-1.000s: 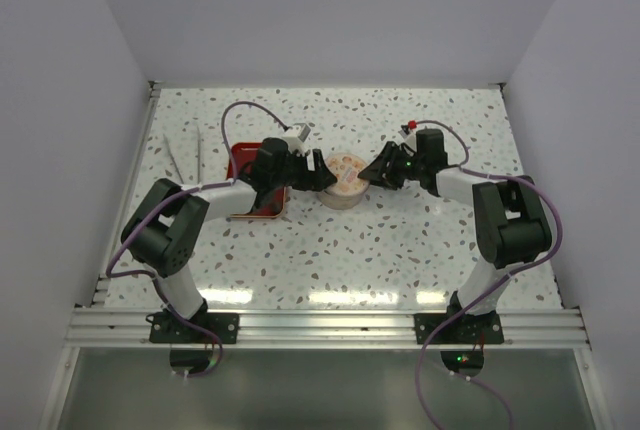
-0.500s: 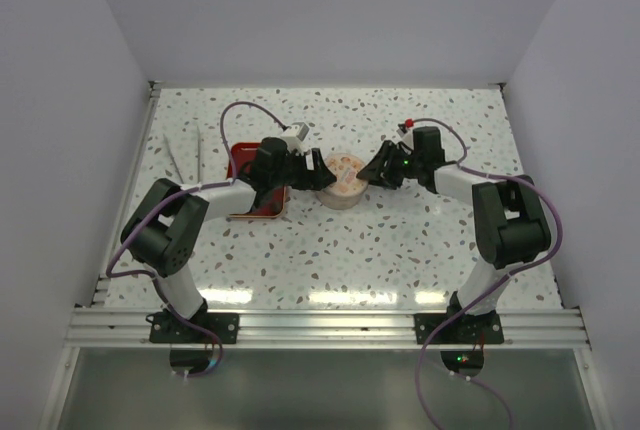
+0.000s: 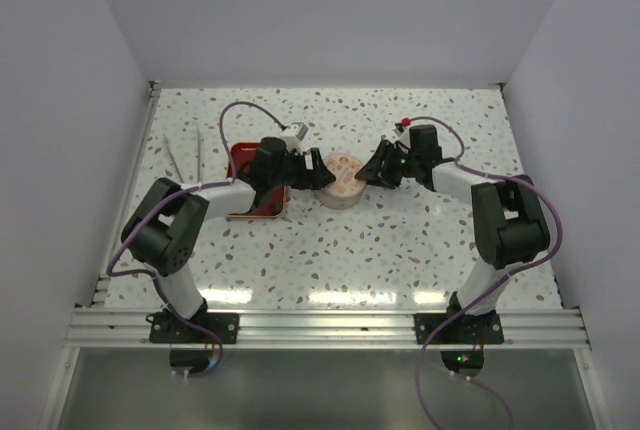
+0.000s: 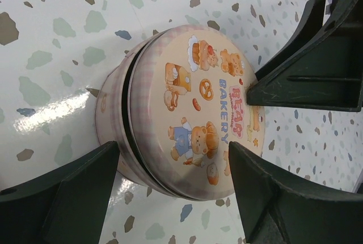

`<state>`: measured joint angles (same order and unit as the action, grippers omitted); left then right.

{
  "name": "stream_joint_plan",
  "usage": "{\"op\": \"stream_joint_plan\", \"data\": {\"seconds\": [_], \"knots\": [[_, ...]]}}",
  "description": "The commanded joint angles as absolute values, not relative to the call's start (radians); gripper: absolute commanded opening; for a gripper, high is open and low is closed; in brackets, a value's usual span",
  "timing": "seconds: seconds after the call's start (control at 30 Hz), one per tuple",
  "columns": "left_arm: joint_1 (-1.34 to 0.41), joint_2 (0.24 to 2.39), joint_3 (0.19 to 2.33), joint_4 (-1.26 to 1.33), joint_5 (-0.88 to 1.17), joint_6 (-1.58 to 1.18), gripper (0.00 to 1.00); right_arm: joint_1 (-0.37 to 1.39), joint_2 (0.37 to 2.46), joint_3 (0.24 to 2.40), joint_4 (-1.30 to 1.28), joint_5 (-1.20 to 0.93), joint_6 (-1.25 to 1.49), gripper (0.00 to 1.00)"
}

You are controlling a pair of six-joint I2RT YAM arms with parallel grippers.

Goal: Pack the chocolate

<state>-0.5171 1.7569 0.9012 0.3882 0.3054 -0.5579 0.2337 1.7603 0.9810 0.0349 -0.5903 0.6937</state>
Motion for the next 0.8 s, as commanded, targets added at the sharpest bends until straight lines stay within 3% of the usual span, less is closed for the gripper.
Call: {"op": "stream_joint_plan", "data": {"seconds": [0.0,0.5,0.77], "knots": [[-0.531,1.769,0.919,0.482,0.387,-0.578,0.82,0.267,1.735,1.035,0.054,-0.632,0.692,0.46],[-0.532,1.778,0.925,0.474,0.387,-0.574,0.81,0.278,1.738,1.055,0.034,-0.626,0.686,0.46],[-0.531,1.787,0.936,0.425,0.357,-0.557,0.72,0.278,1.741,1.063,0.031,-0.626,0.686,0.46]]}}
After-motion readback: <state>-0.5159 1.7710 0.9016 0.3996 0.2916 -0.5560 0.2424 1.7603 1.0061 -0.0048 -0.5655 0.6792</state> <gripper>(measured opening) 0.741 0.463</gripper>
